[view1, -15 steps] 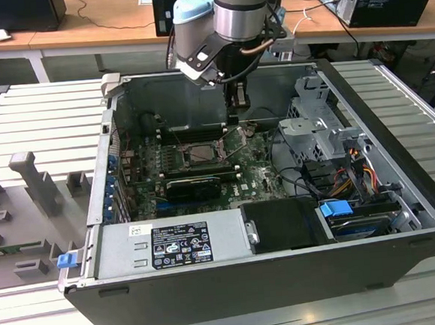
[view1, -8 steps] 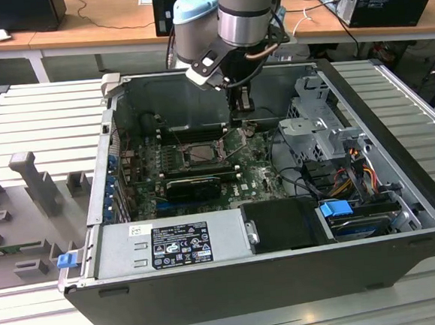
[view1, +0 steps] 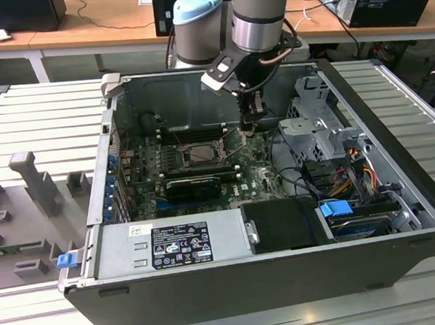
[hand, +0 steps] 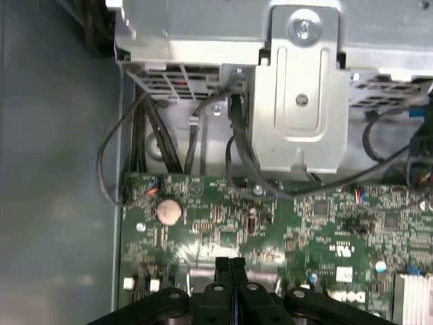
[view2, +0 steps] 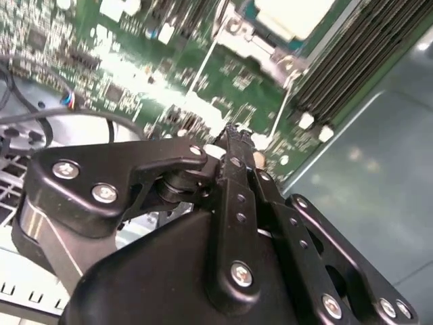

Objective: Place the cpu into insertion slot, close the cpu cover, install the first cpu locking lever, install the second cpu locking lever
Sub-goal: 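Close the cpu cover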

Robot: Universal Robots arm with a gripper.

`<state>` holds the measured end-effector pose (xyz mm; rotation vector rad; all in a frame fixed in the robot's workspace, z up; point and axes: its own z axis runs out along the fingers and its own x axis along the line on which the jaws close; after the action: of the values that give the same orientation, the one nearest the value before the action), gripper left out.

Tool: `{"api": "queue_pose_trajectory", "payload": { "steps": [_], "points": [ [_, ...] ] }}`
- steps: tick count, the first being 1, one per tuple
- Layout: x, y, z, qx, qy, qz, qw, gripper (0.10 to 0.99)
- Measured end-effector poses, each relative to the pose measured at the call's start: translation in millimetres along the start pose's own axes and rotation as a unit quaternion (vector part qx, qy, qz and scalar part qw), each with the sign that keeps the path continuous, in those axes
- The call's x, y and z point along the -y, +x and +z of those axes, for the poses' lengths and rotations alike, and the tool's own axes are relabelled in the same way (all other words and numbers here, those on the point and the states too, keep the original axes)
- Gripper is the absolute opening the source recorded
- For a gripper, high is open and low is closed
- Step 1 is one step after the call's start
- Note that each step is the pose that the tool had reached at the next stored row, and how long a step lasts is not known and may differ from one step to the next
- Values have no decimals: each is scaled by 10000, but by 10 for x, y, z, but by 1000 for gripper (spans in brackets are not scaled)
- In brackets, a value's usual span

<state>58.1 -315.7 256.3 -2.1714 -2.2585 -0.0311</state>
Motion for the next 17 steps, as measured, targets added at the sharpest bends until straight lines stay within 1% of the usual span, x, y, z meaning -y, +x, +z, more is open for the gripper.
{"api": "queue_pose_trajectory", "payload": {
  "steps": [1,2,3,4,6,7,9,17],
  "points": [
    [-39,-2,14,0,0,-7,10000,106],
    [-102,-5,38,0,0,-21,10000,106],
    [-121,-6,57,0,0,-30,10000,106],
    [-125,-8,74,0,0,-37,10000,106],
    [-122,-39,141,-1,0,-52,10000,106],
    [-113,-45,156,-1,0,-56,10000,106],
    [-98,-45,165,0,1,-58,10000,106],
    [-3,-42,172,-1,1,-60,10000,106]
  ]
}}
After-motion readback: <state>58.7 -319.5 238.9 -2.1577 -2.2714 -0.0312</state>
